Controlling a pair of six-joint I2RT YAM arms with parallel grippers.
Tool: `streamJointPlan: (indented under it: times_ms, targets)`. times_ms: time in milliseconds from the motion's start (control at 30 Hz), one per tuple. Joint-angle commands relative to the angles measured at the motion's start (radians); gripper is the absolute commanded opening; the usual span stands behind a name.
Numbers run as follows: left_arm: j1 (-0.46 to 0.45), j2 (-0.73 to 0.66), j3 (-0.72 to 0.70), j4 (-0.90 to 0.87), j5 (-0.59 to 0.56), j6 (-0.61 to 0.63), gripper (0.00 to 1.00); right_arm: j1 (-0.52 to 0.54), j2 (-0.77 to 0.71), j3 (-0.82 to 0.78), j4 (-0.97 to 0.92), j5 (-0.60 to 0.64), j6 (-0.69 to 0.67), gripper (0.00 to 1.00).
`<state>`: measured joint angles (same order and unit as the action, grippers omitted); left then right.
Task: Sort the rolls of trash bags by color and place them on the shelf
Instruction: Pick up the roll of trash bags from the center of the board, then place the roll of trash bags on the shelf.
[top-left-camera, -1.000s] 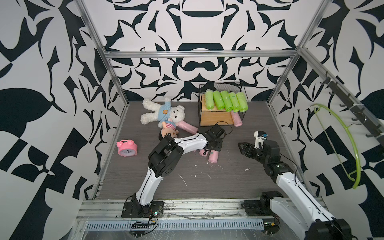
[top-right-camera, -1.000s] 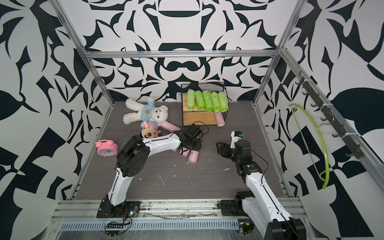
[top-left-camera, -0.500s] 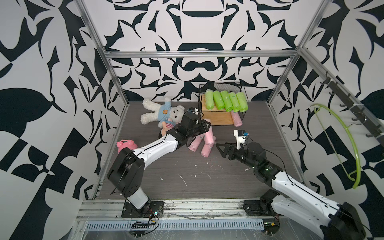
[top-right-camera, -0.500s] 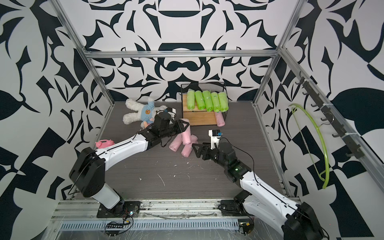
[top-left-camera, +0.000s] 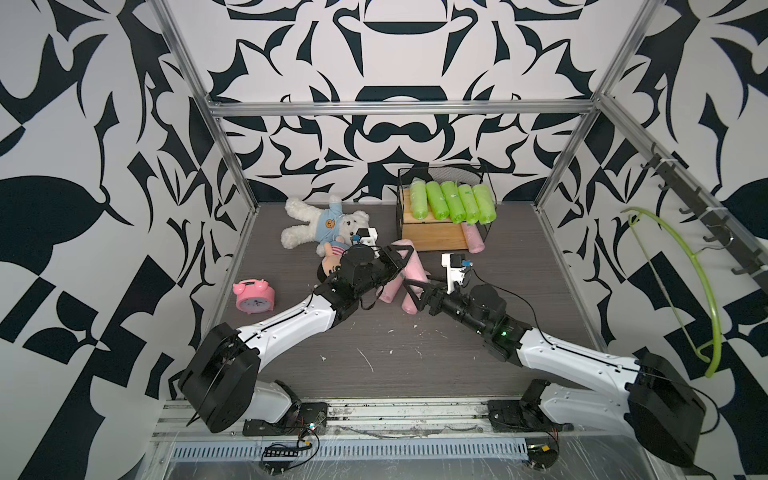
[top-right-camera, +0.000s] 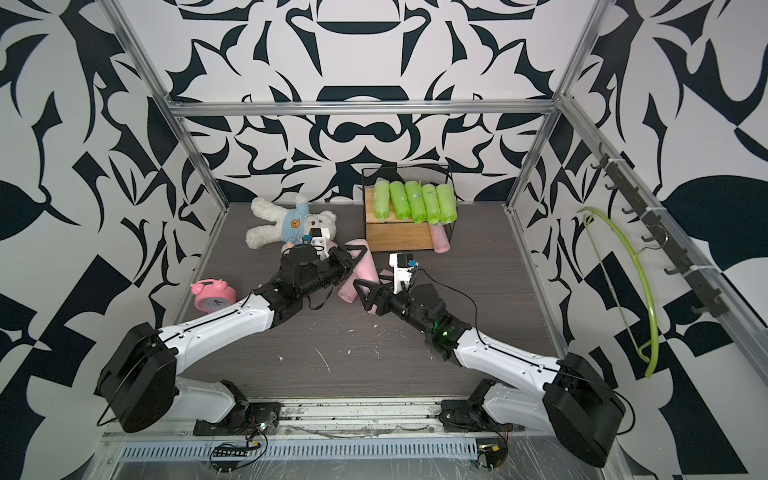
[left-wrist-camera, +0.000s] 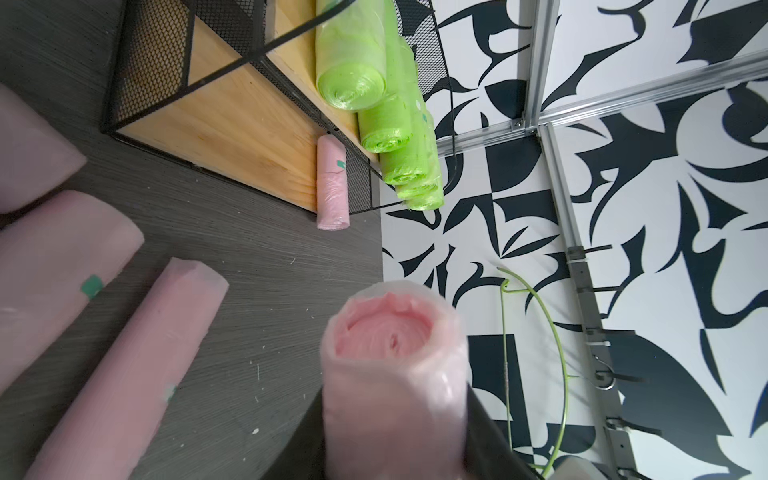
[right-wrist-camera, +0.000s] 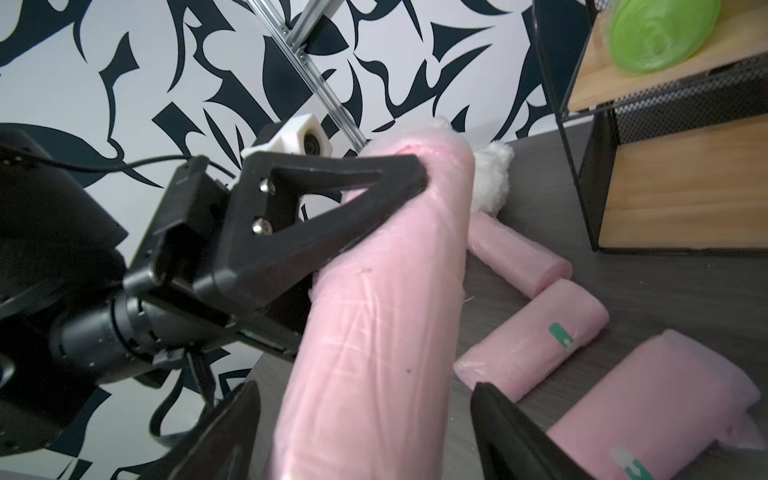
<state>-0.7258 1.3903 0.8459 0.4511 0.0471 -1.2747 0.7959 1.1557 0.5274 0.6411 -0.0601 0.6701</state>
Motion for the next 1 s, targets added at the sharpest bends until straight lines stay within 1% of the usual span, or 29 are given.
streamJointPlan:
  times_ms: [0,200,300,367,433,467,567,667,733,800,967]
  targets:
    - [0.0,-0.048,-0.025,0.114,-0.019,-0.067,0.33,0.012,0.015,0.06,0.105,0.05,-0.007,0.74]
    - [0.0,-0.089,-0.054,0.111,-0.049,-0.062,0.34,0.026,0.033,0.084,0.092,0.061,-0.006,0.49]
    - [0.0,-0.104,-0.061,0.104,-0.057,-0.053,0.37,0.027,0.029,0.085,0.068,0.079,-0.005,0.41]
    - [0.0,-0.107,-0.066,0.097,-0.064,-0.043,0.42,0.028,0.022,0.093,0.034,0.091,-0.011,0.37]
    - [0.0,-0.107,-0.07,0.083,-0.073,-0.035,0.48,0.027,0.012,0.101,-0.003,0.104,-0.018,0.36]
    - [0.0,-0.139,-0.074,0.079,-0.079,-0.025,0.52,0.028,0.006,0.104,-0.02,0.11,-0.028,0.36]
    - [0.003,-0.154,-0.079,0.05,-0.097,0.0,0.65,0.027,-0.018,0.115,-0.08,0.127,-0.062,0.36]
    - [0.011,-0.166,-0.08,0.003,-0.112,0.041,0.75,0.024,-0.043,0.121,-0.134,0.144,-0.089,0.35]
    - [0.021,-0.172,-0.078,-0.045,-0.116,0.073,0.78,0.012,-0.057,0.127,-0.177,0.146,-0.103,0.34]
    - [0.033,-0.178,-0.084,-0.084,-0.118,0.102,0.8,-0.014,-0.067,0.128,-0.214,0.135,-0.112,0.34]
    - [0.074,-0.208,-0.121,-0.174,-0.114,0.194,0.83,-0.152,-0.069,0.114,-0.27,0.041,-0.107,0.34]
